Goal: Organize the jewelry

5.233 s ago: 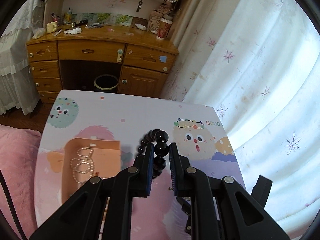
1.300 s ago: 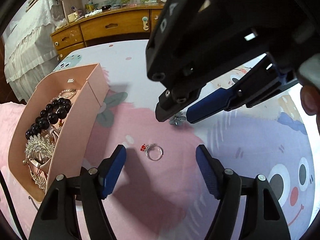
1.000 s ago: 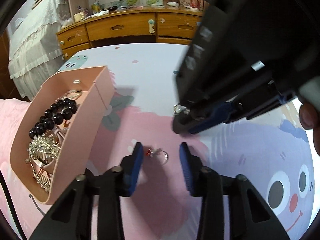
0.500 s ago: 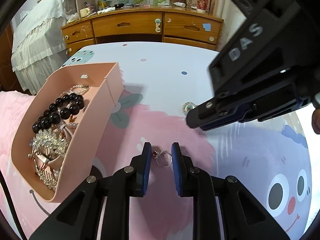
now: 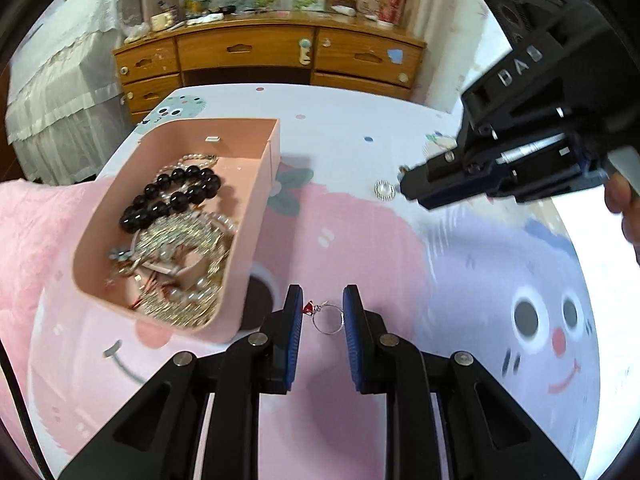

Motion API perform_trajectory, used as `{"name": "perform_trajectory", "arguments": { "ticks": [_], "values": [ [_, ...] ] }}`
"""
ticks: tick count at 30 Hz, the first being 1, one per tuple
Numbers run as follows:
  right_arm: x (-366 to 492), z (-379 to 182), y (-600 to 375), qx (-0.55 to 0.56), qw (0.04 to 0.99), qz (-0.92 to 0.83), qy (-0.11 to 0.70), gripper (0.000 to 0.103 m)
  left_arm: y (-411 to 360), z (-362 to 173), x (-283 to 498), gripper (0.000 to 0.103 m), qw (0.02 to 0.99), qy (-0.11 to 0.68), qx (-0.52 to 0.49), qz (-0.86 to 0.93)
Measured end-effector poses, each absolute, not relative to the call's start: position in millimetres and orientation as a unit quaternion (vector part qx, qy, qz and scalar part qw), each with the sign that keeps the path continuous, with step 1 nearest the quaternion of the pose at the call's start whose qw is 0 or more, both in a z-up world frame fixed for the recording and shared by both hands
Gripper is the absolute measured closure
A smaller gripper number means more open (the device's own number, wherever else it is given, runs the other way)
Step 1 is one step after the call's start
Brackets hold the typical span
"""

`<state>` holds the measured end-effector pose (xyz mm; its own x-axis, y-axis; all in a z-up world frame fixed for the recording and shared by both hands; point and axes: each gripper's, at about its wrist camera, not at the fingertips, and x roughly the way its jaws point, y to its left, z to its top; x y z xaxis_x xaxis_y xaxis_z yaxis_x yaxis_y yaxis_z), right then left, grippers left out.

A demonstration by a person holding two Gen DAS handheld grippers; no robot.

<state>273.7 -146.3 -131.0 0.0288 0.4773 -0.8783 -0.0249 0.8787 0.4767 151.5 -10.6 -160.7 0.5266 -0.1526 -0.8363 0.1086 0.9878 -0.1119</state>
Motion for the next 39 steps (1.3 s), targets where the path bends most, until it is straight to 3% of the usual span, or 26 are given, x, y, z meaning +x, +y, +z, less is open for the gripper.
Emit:
{"name": "perform_trajectory", "arguments": {
  "ticks": [14,30,32,33,34,39],
  "values": [
    [214.3,-115.3,-71.7,0.171,0.698,0.165,0.675,0.091,67.2,-118.7,124.4,0.085,0.860,0.486,0.003,-0.153],
    [190.7,-116.6,-28.9,0.205,0.702,0.131,0.669,0.091,139.8,-95.8,183.9,0.084,0.867,0.470,-0.007,-0.164],
    [191.4,-119.2,-29.9,0.208,0.705,0.121,0.668,0.091,139.1,-101.0,187.7,0.068,0.861,0.481,-0.010,-0.166],
    [190.1,-119.5,-31.3,0.211,0.705,0.117,0.667,0.091,138.1,-103.2,188.4,0.052,0.858,0.487,-0.006,-0.162],
    [190.2,-120.3,-33.2,0.215,0.704,0.113,0.667,0.091,137.5,-104.2,187.8,0.046,0.857,0.489,-0.003,-0.162],
    [192.7,-120.1,-44.3,0.208,0.707,0.096,0.669,0.091,132.5,-105.1,183.4,0.045,0.852,0.492,0.009,-0.178]
  ]
}}
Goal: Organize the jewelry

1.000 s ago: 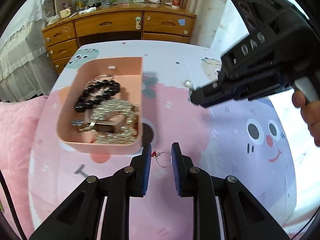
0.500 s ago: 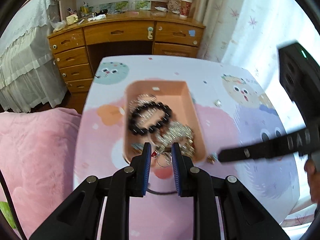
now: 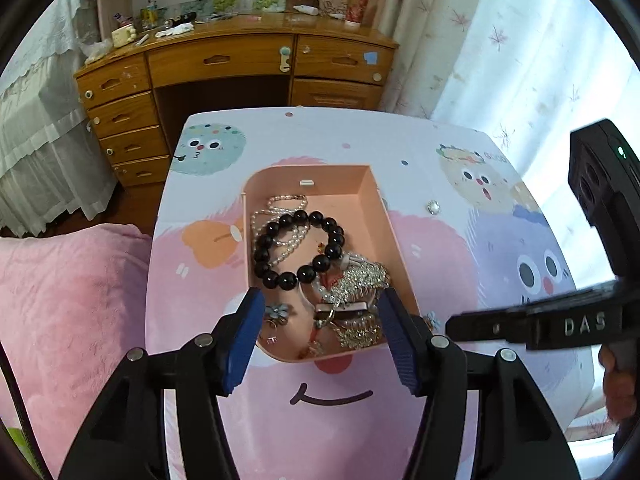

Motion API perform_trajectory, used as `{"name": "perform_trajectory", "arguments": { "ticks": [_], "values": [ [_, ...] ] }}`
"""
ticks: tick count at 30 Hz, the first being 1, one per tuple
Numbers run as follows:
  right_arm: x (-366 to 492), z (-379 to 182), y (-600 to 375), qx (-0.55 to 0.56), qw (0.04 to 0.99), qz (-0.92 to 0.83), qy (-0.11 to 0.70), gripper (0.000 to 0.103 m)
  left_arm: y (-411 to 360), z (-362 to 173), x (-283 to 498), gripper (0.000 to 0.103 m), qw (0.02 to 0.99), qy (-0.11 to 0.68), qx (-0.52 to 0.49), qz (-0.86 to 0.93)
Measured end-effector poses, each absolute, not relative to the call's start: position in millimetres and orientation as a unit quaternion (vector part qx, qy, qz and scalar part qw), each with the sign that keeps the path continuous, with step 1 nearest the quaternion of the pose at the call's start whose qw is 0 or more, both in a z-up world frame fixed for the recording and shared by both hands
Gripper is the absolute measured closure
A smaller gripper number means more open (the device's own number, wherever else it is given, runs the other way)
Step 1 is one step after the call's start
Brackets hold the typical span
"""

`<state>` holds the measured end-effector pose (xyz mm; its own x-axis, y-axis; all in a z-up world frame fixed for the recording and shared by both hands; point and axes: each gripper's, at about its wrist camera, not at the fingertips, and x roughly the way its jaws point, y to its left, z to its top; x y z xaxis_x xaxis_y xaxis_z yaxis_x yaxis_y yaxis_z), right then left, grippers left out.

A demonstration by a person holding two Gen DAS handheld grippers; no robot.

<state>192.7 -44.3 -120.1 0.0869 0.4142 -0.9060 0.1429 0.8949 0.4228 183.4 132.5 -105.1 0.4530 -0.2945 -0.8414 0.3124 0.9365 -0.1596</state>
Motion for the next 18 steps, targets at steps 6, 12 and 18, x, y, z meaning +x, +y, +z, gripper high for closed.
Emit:
{"name": "perform_trajectory", "arguments": {
  "ticks": [6,12,18],
  "values": [
    [194.6,-115.9,-59.9,0.189,0.720,0.089,0.662,0.091,125.3,-108.1,176.3,0.045,0.845,0.505,-0.007,-0.174],
    [197.4,-104.4,-85.8,0.139,0.758,0.086,0.631,0.091,102.5,-112.7,154.8,0.045,0.835,0.522,-0.031,-0.170],
    [205.6,-94.2,-111.7,0.059,0.796,0.112,0.591,0.080,71.0,-123.4,137.1,0.045,0.830,0.534,-0.052,-0.154]
  ]
}}
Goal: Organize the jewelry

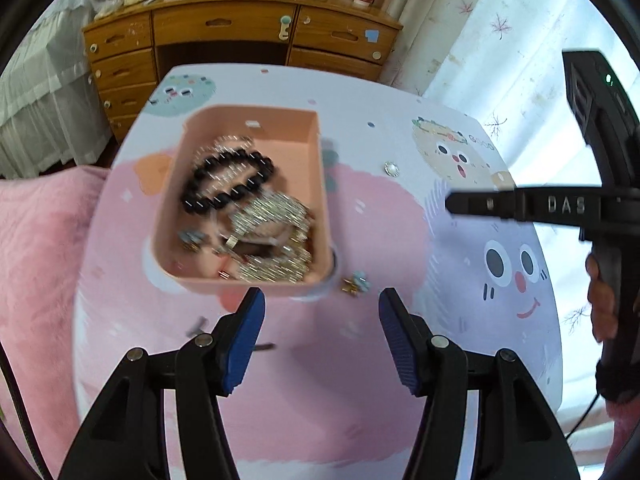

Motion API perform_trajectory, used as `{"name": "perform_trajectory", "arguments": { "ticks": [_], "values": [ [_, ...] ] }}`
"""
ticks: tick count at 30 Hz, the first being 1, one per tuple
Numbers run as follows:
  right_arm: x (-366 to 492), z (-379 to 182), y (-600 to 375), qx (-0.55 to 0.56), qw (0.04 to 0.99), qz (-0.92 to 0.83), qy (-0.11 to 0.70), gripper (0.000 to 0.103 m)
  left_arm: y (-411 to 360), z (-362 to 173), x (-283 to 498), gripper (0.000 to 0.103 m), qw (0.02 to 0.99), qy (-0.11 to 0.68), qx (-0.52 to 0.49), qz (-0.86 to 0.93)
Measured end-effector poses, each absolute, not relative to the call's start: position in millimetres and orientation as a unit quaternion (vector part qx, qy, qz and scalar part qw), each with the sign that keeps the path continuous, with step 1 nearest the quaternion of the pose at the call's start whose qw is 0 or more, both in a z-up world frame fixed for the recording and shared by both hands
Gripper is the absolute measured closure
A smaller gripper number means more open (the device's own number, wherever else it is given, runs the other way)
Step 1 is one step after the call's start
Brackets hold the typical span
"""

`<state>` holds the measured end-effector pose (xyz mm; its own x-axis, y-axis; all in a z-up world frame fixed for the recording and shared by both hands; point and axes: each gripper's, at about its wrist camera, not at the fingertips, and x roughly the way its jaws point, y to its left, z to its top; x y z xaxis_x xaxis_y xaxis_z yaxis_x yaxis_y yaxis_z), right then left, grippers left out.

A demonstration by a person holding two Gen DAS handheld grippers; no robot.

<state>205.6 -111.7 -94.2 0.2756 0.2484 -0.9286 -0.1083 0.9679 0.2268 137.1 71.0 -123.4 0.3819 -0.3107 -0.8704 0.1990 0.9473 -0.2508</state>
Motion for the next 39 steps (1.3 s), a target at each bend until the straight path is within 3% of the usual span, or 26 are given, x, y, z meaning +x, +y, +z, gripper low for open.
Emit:
{"name": "perform_trajectory", "arguments": {
  "ticks": [2,11,23,36,39],
  "values": [
    [209.0,-95.4,-121.3,0.037,0.809,0.129,0.572,0.074,58.1,-129.5,134.1,0.045,0.832,0.533,-0.061,-0.140],
    [227.5,-119.4,-144.9,-0.026,0.862,0.174,0.475,0.074,15.9,-159.8,133.9,0.045,0.846,0.517,-0.118,-0.061],
    [246.4,-163.4,-136.2,-0.066,0.865,0.201,0.454,0.072,-16.5,-179.0,146.4,0.046,0.864,0.499,-0.063,-0.006],
    [257.7,-177.7,-127.9,-0.052,0.870,0.168,0.461,0.066,-16.7,-187.7,147.3,0.084,0.861,0.508,-0.026,0.013],
    [253.4,-179.4,-117.6,-0.098,0.871,0.163,0.453,0.066,-13.7,-187.3,149.2,0.084,0.860,0.510,-0.028,0.005]
  ]
}}
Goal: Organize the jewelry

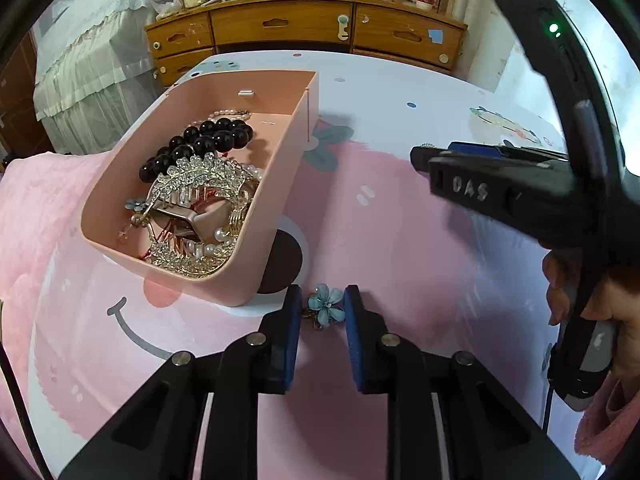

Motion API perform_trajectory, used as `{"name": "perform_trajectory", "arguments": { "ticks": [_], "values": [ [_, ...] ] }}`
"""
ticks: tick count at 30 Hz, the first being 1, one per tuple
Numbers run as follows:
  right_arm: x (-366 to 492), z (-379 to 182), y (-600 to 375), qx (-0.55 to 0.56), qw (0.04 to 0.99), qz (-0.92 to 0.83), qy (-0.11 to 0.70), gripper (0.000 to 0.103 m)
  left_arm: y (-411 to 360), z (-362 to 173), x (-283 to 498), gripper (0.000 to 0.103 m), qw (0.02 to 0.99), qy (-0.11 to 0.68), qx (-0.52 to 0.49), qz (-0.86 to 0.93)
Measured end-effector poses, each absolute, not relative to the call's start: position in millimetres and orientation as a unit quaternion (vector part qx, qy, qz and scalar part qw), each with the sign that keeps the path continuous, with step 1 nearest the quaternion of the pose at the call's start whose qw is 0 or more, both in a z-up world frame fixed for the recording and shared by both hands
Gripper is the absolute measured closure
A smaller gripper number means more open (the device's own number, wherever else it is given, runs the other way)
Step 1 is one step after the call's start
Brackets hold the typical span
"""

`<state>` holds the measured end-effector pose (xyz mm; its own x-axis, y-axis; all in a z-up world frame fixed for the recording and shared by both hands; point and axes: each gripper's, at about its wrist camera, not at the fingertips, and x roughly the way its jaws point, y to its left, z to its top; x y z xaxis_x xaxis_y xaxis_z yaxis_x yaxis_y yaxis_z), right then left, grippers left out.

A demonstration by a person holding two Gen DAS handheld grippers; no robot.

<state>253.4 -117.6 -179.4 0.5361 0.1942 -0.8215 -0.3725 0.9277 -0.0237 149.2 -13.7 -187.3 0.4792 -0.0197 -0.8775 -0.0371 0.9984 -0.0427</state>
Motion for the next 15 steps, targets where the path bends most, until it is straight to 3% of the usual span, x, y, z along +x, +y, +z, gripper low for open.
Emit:
{"name": "perform_trajectory", "arguments": {
  "ticks": [6,9,15],
  "values": [
    [256.7,-179.0,-116.7,-0.094,0.874,0.151,0.453,0.070,-9.6,-186.4,149.7,0.084,0.855,0.517,-0.030,-0.017],
    [259.2,-178.8,-116.7,-0.091,0.877,0.143,0.449,0.084,-7.5,-185.5,148.7,0.084,0.852,0.522,-0.035,-0.020],
    [260.8,-177.5,-114.8,-0.095,0.873,0.141,0.457,0.084,-1.8,-182.4,149.8,0.087,0.850,0.524,-0.044,-0.026]
  ]
}}
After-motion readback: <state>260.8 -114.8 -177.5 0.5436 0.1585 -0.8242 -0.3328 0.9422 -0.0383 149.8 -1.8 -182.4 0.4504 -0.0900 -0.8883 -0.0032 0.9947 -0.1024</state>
